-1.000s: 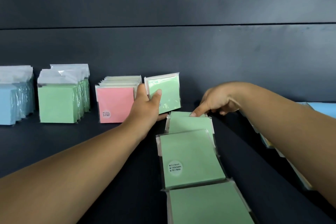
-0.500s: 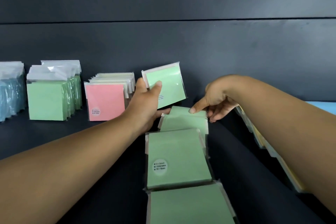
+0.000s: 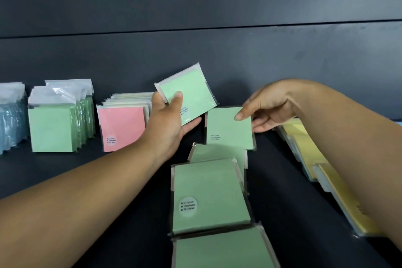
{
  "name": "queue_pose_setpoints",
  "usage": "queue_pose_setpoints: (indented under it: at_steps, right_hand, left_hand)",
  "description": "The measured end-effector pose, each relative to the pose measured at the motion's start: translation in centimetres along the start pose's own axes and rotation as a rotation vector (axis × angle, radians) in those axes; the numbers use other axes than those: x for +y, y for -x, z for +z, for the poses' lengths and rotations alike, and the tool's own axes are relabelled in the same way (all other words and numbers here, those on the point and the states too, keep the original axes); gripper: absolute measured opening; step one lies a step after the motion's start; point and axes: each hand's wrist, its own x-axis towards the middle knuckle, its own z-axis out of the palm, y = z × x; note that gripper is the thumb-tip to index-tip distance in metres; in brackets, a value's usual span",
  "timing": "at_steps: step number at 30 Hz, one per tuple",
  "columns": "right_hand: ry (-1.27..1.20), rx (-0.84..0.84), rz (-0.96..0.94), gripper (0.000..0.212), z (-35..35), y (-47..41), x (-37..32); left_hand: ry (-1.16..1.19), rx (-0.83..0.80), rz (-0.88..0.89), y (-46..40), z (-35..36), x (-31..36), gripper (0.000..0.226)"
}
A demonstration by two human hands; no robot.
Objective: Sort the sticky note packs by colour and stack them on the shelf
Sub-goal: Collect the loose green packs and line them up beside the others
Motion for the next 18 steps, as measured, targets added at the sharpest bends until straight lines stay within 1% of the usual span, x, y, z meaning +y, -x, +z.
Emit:
queue_pose_setpoints:
  at_steps: [5, 8, 9, 12, 13, 16, 18]
  right_hand:
    - [-0.123, 0.102, -0.124, 0.013, -2.2, 1.6, -0.4]
    - [-0.165, 0.073, -0.227, 0.014, -2.6, 2.2, -0.6]
    - [-0.188, 0.061, -0.262, 0.014, -2.5, 2.3, -0.7]
    - [-0.246, 0.046, -0.412, 0.006, -1.3, 2.1, -1.3]
    - [-0.261, 0.058, -0.46, 0.005, -0.7, 1.9, -1.5]
    - [-0.305, 0.138, -0.563, 0.005, 0.7, 1.3, -2.1]
    - [-0.277, 0.172, -0.631, 0.013, 1.4, 1.1, -2.2]
  left_hand:
    - [0.03, 0.02, -0.016, -0.2, -0.8, 0.2, 0.012]
    - [0.005, -0.005, -0.05, -0.1, -0.7, -0.1, 0.005]
    - [-0.006, -0.023, -0.062, 0.0, -0.7, -0.2, 0.008]
    - [-0.011, -0.121, -0.084, 0.2, -0.4, -0.1, 0.03]
    - [-0.009, -0.151, -0.087, 0.4, -0.3, 0.0, 0.033]
    - [-0.033, -0.185, -0.098, 0.7, -0.2, 0.2, 0.032]
    - [-0.034, -0.205, -0.107, 0.8, -0.1, 0.4, 0.035]
